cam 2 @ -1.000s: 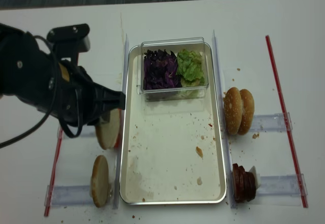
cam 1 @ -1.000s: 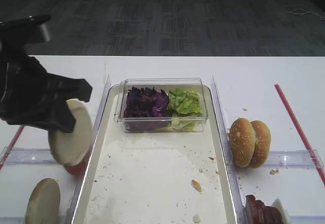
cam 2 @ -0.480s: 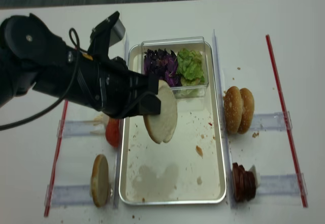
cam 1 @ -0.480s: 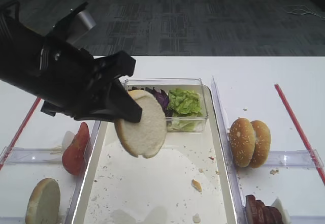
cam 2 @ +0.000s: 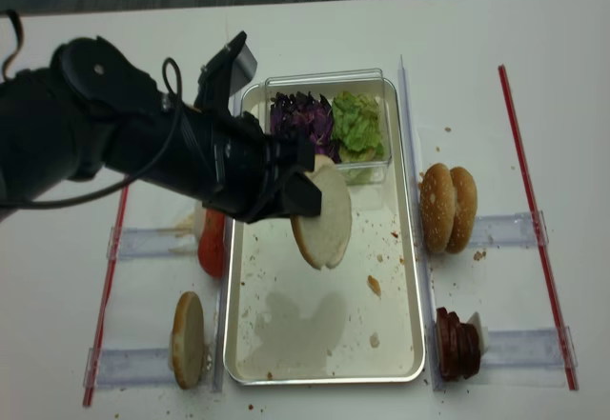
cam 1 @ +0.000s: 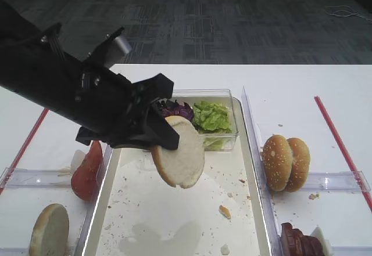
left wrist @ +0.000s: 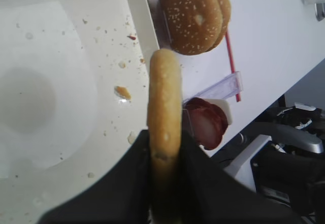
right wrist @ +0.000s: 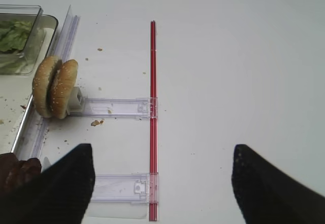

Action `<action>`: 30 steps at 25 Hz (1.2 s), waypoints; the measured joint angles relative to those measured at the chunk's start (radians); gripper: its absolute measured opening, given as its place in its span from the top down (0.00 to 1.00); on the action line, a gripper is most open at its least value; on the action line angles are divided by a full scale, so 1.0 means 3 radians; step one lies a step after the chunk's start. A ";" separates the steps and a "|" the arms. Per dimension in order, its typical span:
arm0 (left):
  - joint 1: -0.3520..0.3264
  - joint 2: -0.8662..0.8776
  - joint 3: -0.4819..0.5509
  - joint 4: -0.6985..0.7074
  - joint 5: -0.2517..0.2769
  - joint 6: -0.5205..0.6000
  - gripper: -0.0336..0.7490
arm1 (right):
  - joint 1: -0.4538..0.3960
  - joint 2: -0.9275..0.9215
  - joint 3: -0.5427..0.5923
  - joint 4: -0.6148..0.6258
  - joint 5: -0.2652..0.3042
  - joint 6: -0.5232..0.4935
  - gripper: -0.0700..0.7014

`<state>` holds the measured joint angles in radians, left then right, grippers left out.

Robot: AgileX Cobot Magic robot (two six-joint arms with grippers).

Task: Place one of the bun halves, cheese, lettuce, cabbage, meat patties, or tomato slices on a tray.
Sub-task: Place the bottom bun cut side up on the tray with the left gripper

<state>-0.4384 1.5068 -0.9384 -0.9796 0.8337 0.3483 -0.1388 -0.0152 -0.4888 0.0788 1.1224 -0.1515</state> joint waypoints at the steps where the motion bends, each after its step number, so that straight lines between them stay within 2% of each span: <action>1: 0.0000 0.0071 0.0000 0.0000 0.0000 0.0008 0.81 | 0.0000 0.0000 0.0000 0.0000 0.0000 0.0000 0.14; 11: 0.0000 0.0691 -0.0005 -0.0008 -0.0054 0.0210 0.81 | 0.0000 0.0000 0.0000 0.0000 0.0000 0.0000 0.14; 24: 0.0000 0.0937 -0.0012 -0.0185 -0.0095 0.0435 0.80 | 0.0000 0.0000 0.0000 0.0000 0.0000 0.0008 0.14; 27: 0.0000 0.0974 -0.0012 -0.0215 -0.0109 0.0435 0.72 | 0.0000 0.0000 0.0000 0.0000 0.0000 0.0008 0.14; 30: 0.0000 0.0982 -0.0012 -0.0225 -0.0141 0.0435 0.59 | 0.0000 0.0000 0.0000 0.0000 0.0000 0.0013 0.14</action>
<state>-0.4384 1.8013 -0.9421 -1.0470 0.7915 0.4790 -0.1388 -0.0152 -0.4888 0.0788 1.1224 -0.1475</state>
